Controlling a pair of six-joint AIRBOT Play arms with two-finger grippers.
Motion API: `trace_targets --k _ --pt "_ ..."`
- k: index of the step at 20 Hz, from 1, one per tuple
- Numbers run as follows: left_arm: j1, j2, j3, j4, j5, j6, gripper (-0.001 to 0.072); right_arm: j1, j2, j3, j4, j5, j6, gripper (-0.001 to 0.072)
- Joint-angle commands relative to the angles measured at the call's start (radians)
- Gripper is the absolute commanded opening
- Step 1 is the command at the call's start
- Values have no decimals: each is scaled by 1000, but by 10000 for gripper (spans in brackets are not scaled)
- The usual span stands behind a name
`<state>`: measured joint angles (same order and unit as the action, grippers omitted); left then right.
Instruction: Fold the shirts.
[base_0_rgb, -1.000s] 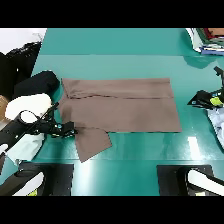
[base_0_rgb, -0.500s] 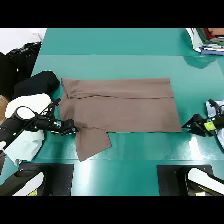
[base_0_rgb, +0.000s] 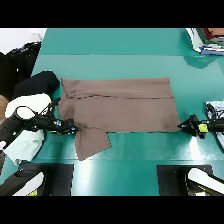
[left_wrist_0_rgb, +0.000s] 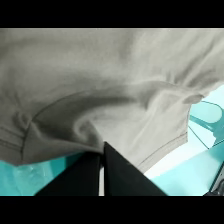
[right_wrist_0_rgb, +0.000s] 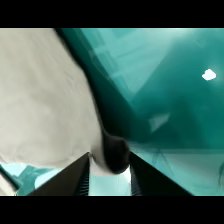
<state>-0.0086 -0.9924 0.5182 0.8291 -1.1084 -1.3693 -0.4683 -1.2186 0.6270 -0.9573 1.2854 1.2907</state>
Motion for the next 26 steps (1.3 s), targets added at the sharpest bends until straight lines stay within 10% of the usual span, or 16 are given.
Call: trace_targets --k 1,13,26 --pt "0 1 2 0 -10 9 24 6 4 -4 13 5 -18 78" --pt "0 426 44 132 -437 -180 22 10 440 7 -290 240 51 18" --pt "0 -228 470 230 89 -43 25 394 -178 594 -290 46 176 18"
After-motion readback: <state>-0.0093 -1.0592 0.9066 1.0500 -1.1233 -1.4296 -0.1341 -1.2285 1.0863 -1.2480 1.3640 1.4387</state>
